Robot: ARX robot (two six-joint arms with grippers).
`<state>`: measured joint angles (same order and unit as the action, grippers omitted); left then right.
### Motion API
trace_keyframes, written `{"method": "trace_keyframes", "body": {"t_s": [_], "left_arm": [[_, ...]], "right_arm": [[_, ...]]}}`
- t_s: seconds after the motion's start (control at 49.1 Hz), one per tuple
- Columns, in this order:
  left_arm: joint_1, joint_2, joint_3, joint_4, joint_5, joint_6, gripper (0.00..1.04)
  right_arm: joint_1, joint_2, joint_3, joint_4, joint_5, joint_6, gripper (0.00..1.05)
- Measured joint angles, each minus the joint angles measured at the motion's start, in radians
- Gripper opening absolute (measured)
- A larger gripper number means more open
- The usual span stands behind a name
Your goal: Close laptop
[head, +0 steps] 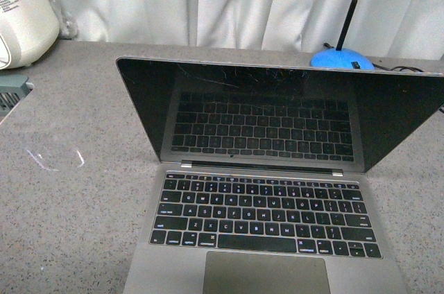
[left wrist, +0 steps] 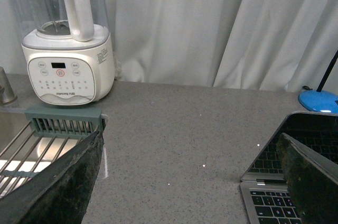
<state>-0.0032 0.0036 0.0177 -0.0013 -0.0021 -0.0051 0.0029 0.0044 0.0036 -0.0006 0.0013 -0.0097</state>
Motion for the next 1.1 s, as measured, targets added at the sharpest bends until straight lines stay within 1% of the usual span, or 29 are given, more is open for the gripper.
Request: {"method": "trace_keyframes", "body": {"t_s": [0.02, 0.041, 0.102, 0.122, 0.163, 0.183, 0.244, 0.265, 0.326, 0.367, 0.387, 0.428, 0.448, 0.468, 0.509, 0.529, 0.57, 0.59, 0.631, 0.652, 0.672, 0.713, 0.753, 0.774, 0.814, 0.855, 0.896, 0.977, 1.1], "left_arm": [[0.0, 0.0, 0.0, 0.0, 0.0, 0.0, 0.98], [0.0, 0.0, 0.0, 0.0, 0.0, 0.002, 0.96], [0.0, 0.0, 0.0, 0.0, 0.0, 0.002, 0.84], [0.0, 0.0, 0.0, 0.0, 0.0, 0.002, 0.82], [0.0, 0.0, 0.0, 0.0, 0.0, 0.001, 0.75], [0.0, 0.0, 0.0, 0.0, 0.0, 0.002, 0.73], [0.0, 0.0, 0.0, 0.0, 0.0, 0.001, 0.62], [0.0, 0.0, 0.0, 0.0, 0.0, 0.001, 0.57], [0.0, 0.0, 0.0, 0.0, 0.0, 0.001, 0.46], [0.0, 0.0, 0.0, 0.0, 0.0, 0.002, 0.37], [0.0, 0.0, 0.0, 0.0, 0.0, 0.001, 0.35], [0.0, 0.0, 0.0, 0.0, 0.0, 0.002, 0.28], [0.0, 0.0, 0.0, 0.0, 0.0, 0.001, 0.24], [0.0, 0.0, 0.0, 0.0, 0.0, 0.001, 0.23], [0.0, 0.0, 0.0, 0.0, 0.0, 0.001, 0.15], [0.0, 0.0, 0.0, 0.0, 0.0, 0.002, 0.1], [-0.003, 0.002, -0.001, 0.005, 0.0, 0.001, 0.04], [-0.026, 0.016, -0.004, 0.045, -0.08, 0.023, 0.04], [-0.067, 0.04, -0.02, 0.128, -0.146, 0.039, 0.04], [-0.093, 0.054, -0.027, 0.177, -0.231, 0.059, 0.04], [-0.122, 0.065, -0.03, 0.23, -0.291, 0.084, 0.04], [-0.156, 0.085, -0.031, 0.319, -0.393, 0.097, 0.04], [-0.155, 0.089, -0.031, 0.376, -0.454, 0.098, 0.04], [-0.15, 0.089, -0.031, 0.405, -0.517, 0.095, 0.04], [-0.138, 0.08, -0.031, 0.419, -0.6, 0.087, 0.04], [-0.122, 0.086, -0.029, 0.429, -0.623, 0.083, 0.04], [-0.119, 0.108, -0.028, 0.451, -0.62, 0.083, 0.04], [-0.098, 0.208, -0.018, 0.536, -0.567, 0.079, 0.04], [-0.032, 0.395, 0.0, 0.672, -0.48, 0.061, 0.04]], "right_arm": [[0.0, 0.0, 0.0, 0.0, 0.0, 0.0, 0.96], [0.0, 0.0, 0.0, 0.0, 0.0, 0.0, 0.96], [0.0, 0.0, 0.0, 0.0, 0.0, 0.001, 0.84], [0.0, 0.0, 0.0, 0.0, 0.0, 0.001, 0.81], [0.0, 0.0, 0.0, 0.0, 0.0, 0.001, 0.75], [0.0, 0.0, 0.0, 0.0, 0.0, 0.001, 0.72], [0.0, 0.0, 0.0, 0.0, 0.0, 0.001, 0.61], [0.0, 0.0, 0.0, 0.0, 0.0, 0.001, 0.56], [0.0, 0.0, 0.0, 0.0, 0.0, 0.001, 0.45], [0.0, 0.0, 0.0, 0.0, 0.0, 0.001, 0.38], [0.0, 0.0, 0.0, 0.0, 0.0, 0.001, 0.34], [0.0, 0.0, 0.0, 0.0, 0.0, 0.001, 0.27], [0.0, 0.0, 0.0, 0.0, 0.0, 0.001, 0.25], [0.0, 0.0, 0.0, 0.0, 0.0, 0.001, 0.22], [0.0, 0.0, 0.0, 0.0, 0.0, 0.001, 0.15], [0.0, 0.0, 0.0, 0.0, 0.0, 0.001, 0.11], [0.0, 0.0, 0.0, 0.0, 0.0, 0.0, 0.01], [0.006, 0.001, -0.002, 0.013, 0.025, -0.008, 0.01], [0.073, 0.017, -0.013, 0.188, 0.23, -0.056, 0.01], [0.094, 0.021, -0.013, 0.251, 0.294, -0.07, 0.01], [0.111, 0.021, -0.013, 0.32, 0.365, -0.082, 0.01], [0.122, 0.016, -0.013, 0.364, 0.409, -0.092, 0.01], [0.117, 0.016, -0.013, 0.368, 0.411, -0.099, 0.01], [0.114, 0.011, -0.013, 0.367, 0.41, -0.099, 0.01], [0.108, 0.01, -0.013, 0.356, 0.406, -0.101, 0.01], [0.107, 0.011, -0.012, 0.346, 0.4, -0.104, 0.01], [0.102, 0.023, -0.012, 0.349, 0.387, -0.116, 0.01], [0.083, 0.109, -0.011, 0.428, 0.338, -0.126, 0.01], [0.045, 0.307, -0.003, 0.597, 0.238, -0.137, 0.01]]}}
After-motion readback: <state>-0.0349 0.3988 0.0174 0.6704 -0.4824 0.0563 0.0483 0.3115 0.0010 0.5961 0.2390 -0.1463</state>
